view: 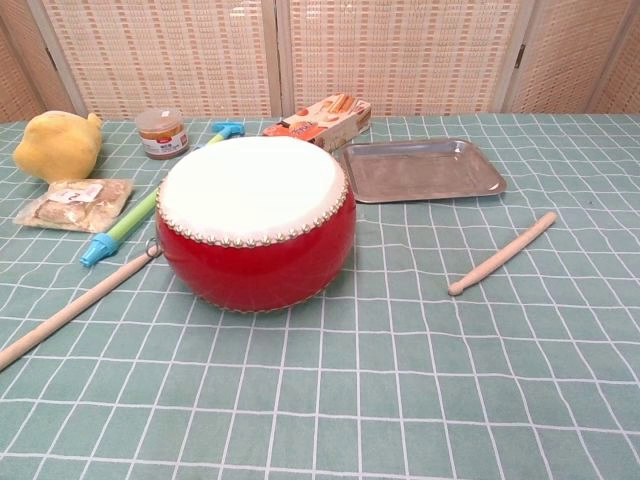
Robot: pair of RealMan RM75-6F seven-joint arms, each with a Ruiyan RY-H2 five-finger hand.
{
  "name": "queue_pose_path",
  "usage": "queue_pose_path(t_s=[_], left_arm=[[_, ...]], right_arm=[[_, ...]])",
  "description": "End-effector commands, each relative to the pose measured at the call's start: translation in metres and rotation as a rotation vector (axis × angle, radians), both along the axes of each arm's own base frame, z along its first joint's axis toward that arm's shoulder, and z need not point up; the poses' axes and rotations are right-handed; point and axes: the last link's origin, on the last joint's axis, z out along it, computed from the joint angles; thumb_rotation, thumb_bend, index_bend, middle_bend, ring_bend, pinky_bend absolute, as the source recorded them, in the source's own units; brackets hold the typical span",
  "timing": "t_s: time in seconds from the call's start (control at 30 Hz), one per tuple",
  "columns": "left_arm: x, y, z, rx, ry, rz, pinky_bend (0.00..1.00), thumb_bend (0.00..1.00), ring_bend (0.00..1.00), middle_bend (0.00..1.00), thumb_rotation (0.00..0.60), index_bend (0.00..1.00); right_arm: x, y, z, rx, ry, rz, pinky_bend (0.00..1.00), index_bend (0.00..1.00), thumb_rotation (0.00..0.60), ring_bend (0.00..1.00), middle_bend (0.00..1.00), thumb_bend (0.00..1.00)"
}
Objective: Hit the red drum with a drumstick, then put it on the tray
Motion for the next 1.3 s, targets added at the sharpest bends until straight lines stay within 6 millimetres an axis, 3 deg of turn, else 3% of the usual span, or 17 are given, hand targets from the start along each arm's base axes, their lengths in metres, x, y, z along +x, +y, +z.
queue_pose_path(t_s=[0.03, 0.2, 0.3, 0.6, 0.87, 1.03, 1.3], left_arm=[[-0.001, -0.002, -0.001, 0.0, -0.01, 0.006, 0.0, 0.25, 0.0, 0.0, 0.6, 0.0], [-0.002, -0.005, -0.001, -0.001, -0.029, 0.011, 0.0, 0.25, 0.0, 0.0, 0.6, 0.0], [-0.002, -0.007, -0.001, -0.004, -0.044, 0.01, 0.0, 0.25, 0.0, 0.0, 0.6, 0.0], [-0.005, -0.015, 0.006, 0.019, -0.067, 0.028, 0.0, 0.25, 0.0, 0.0, 0.6, 0.0], [-0.011, -0.02, 0.007, 0.023, -0.073, 0.058, 0.0, 0.25, 0.0, 0.0, 0.6, 0.0], [-0.013, -0.019, 0.006, 0.017, -0.078, 0.067, 0.0, 0.25, 0.0, 0.0, 0.6, 0.0], [-0.017, -0.018, 0.002, -0.001, -0.092, 0.08, 0.0, 0.25, 0.0, 0.0, 0.6, 0.0]], right_arm=[[0.003, -0.003, -0.002, 0.007, -0.003, 0.013, 0.07, 0.11, 0.6, 0.0, 0.14, 0.13], [0.01, -0.011, -0.006, 0.014, -0.014, 0.048, 0.1, 0.16, 0.6, 0.0, 0.14, 0.13], [0.019, -0.03, -0.013, 0.037, -0.011, 0.084, 0.14, 0.21, 0.6, 0.03, 0.14, 0.15], [0.058, -0.124, -0.07, 0.228, 0.042, 0.131, 0.18, 0.35, 0.6, 0.06, 0.14, 0.28], [0.07, -0.18, -0.126, 0.311, 0.138, 0.117, 0.18, 0.39, 0.6, 0.06, 0.14, 0.3], [0.074, -0.195, -0.15, 0.334, 0.165, 0.123, 0.18, 0.41, 0.6, 0.06, 0.14, 0.32], [0.068, -0.201, -0.177, 0.374, 0.207, 0.117, 0.18, 0.43, 0.6, 0.06, 0.14, 0.34]])
